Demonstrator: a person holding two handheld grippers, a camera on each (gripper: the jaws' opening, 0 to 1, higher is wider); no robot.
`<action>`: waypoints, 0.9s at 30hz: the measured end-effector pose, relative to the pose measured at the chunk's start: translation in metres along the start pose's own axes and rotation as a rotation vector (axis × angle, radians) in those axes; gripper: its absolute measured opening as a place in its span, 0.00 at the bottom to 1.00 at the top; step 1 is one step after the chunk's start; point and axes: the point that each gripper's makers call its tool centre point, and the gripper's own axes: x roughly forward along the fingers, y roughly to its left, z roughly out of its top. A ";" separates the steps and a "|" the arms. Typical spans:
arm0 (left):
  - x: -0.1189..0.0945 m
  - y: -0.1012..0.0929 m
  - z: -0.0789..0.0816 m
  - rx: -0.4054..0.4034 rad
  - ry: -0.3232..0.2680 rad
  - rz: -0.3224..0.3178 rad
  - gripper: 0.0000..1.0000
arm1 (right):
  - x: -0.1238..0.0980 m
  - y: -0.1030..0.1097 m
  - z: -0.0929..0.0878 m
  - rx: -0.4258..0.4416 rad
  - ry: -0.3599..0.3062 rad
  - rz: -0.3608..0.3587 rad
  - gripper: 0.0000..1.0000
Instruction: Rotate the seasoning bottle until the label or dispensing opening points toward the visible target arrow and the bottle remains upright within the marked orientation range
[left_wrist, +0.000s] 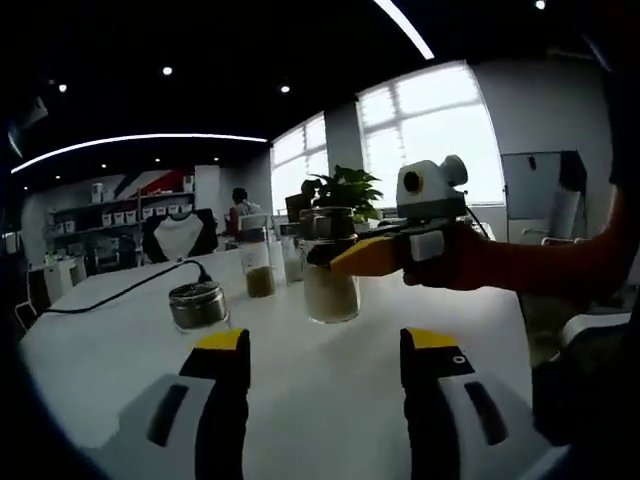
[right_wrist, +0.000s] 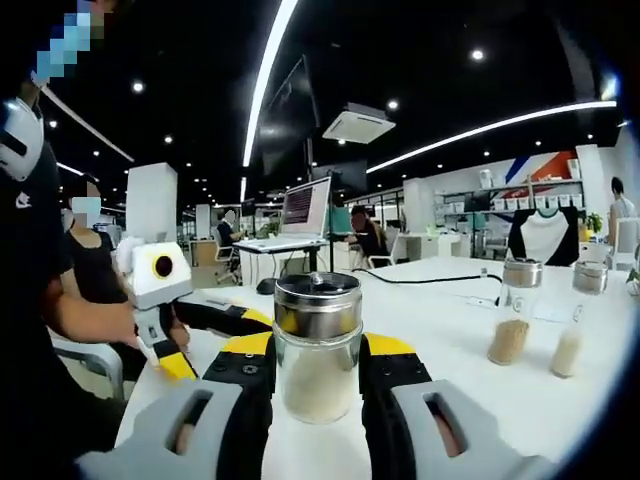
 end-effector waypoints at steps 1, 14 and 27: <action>0.004 -0.002 -0.001 0.016 0.011 -0.019 0.61 | -0.002 0.002 -0.001 -0.003 -0.001 -0.004 0.31; 0.023 -0.046 -0.002 -0.014 -0.007 -0.265 0.44 | -0.016 0.037 -0.019 0.042 -0.010 0.014 0.31; 0.029 -0.043 -0.005 0.009 0.031 -0.079 0.33 | -0.012 0.033 -0.018 -0.025 -0.017 -0.167 0.32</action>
